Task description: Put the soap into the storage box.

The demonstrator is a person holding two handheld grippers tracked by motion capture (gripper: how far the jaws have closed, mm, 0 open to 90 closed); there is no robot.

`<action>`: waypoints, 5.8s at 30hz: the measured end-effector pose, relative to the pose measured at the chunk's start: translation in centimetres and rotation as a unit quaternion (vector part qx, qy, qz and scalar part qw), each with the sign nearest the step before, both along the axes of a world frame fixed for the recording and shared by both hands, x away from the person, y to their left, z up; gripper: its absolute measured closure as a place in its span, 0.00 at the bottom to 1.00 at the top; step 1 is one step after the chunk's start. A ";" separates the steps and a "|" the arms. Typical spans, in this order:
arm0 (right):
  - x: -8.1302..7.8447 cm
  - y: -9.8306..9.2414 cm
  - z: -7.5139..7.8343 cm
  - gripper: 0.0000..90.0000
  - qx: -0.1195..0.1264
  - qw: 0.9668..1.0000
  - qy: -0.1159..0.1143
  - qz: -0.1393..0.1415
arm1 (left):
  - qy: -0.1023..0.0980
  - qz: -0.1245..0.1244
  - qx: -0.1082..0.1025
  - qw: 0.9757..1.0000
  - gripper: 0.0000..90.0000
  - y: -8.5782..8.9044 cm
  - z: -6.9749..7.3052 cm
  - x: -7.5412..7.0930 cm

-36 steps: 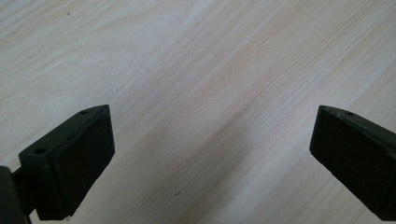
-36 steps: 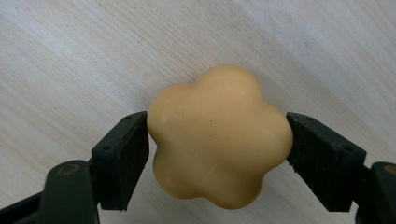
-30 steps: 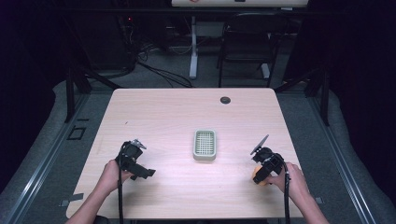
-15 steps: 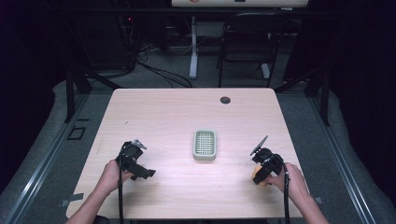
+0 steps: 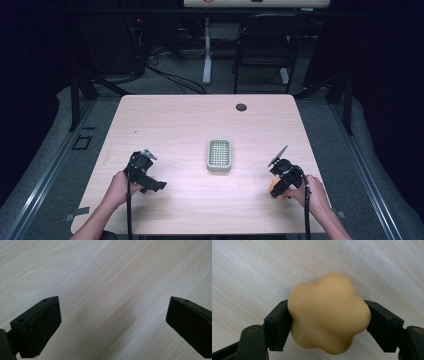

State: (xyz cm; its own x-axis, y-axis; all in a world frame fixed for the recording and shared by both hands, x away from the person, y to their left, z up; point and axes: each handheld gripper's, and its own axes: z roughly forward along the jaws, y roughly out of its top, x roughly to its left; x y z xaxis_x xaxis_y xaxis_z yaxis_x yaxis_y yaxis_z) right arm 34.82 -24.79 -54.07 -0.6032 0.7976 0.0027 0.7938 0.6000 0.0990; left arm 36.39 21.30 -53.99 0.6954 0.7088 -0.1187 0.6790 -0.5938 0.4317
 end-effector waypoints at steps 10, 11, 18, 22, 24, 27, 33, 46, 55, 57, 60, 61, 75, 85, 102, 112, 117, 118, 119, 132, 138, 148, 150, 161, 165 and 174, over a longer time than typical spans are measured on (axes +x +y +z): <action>0.0 -0.2 0.5 0.29 0.004 1.000 0.003 0.003 | -0.002 0.000 0.000 1.000 0.00 0.0 0.1 0.0; 0.2 -0.2 0.7 0.29 -0.007 1.000 0.005 0.011 | -0.002 0.000 0.000 1.000 0.00 0.0 0.1 0.0; 0.1 -0.3 0.9 0.30 -0.004 1.000 0.003 0.012 | -0.003 0.000 0.000 1.000 0.00 0.1 0.1 0.0; 0.1 -0.4 1.1 0.30 0.001 1.000 0.001 0.009 | -0.003 0.000 -0.001 1.000 0.00 0.1 0.1 0.0; 0.1 -0.4 1.2 0.30 0.007 1.000 -0.003 0.005 | -0.003 0.000 -0.001 1.000 0.00 0.1 0.1 0.0; -0.1 -0.5 1.2 0.30 0.027 0.999 -0.016 -0.009 | -0.004 0.001 -0.001 1.000 0.00 0.1 0.2 0.0; 0.0 -0.6 1.7 0.30 0.018 1.000 -0.009 0.003 | -0.004 0.000 0.000 1.000 0.00 0.1 0.2 0.0; 0.0 -0.5 2.1 0.30 0.022 1.000 -0.019 -0.005 | -0.006 0.002 -0.001 1.000 0.00 -0.1 0.1 -0.1; 0.4 0.0 2.2 0.30 0.024 0.999 -0.026 -0.004 | -0.004 -0.001 -0.001 1.000 0.00 -0.1 0.1 0.0; 0.5 0.1 2.4 0.30 0.020 1.000 -0.021 0.003 | -0.004 -0.001 -0.001 1.000 0.00 -0.1 0.1 0.0; 0.8 0.3 2.7 0.30 0.006 1.000 -0.012 0.016 | -0.005 -0.003 0.001 1.000 0.00 -0.2 0.1 0.0; 0.8 0.4 2.7 0.30 0.016 1.000 -0.021 0.010 | -0.006 -0.003 0.001 1.000 0.00 -0.2 0.2 0.0; 2.1 2.0 3.4 0.30 0.016 0.999 -0.022 0.026 | -0.003 -0.005 0.001 1.000 0.00 -0.3 0.1 0.0; 3.4 3.3 3.4 0.30 0.017 0.999 -0.022 0.036 | -0.002 -0.006 0.000 1.000 0.00 -0.3 0.0 0.0; 4.9 5.4 4.2 0.30 0.011 0.998 -0.020 0.056 | -0.007 -0.009 -0.001 1.000 0.00 -0.3 0.1 0.0; 5.9 6.2 5.0 0.30 0.013 0.998 -0.027 0.060 | -0.006 -0.007 -0.001 1.000 0.00 -0.3 0.1 0.0; 6.4 6.9 5.4 0.30 0.012 0.997 -0.027 0.065 | -0.006 -0.008 -0.001 1.000 0.00 -0.2 0.1 0.0; 6.4 6.9 5.4 0.30 0.012 0.997 -0.027 0.065 | -0.007 -0.008 0.000 1.000 0.00 -0.2 0.1 0.0; 6.6 7.1 5.4 0.30 0.011 0.997 -0.032 0.069 | -0.007 -0.008 0.000 1.000 0.00 -0.2 0.1 0.0; 7.4 8.3 6.4 0.30 0.013 0.996 -0.039 0.074 | -0.007 -0.009 -0.001 1.000 0.00 -0.3 0.1 0.0; 8.0 9.0 6.8 0.30 0.013 0.996 -0.043 0.080 | -0.006 -0.008 -0.002 1.000 0.00 -0.3 0.0 0.0; 8.9 10.2 7.3 0.30 0.015 0.995 -0.045 0.088 | -0.006 -0.010 -0.002 1.000 0.00 -0.3 0.0 0.0; 9.1 10.6 7.4 0.30 0.016 0.995 -0.041 0.089 | -0.006 -0.010 -0.002 1.000 0.00 -0.3 0.0 0.1; 9.9 12.0 7.3 0.30 0.014 0.994 -0.042 0.097 | -0.006 -0.010 -0.002 1.000 0.00 -0.3 0.1 0.1; 10.2 12.4 7.2 0.30 0.017 0.994 -0.041 0.103 | -0.006 -0.010 -0.002 1.000 0.00 -0.3 0.1 0.1; 11.0 13.9 6.6 0.30 0.016 0.993 -0.037 0.109 | -0.006 -0.010 -0.004 1.000 0.00 -0.3 0.1 0.1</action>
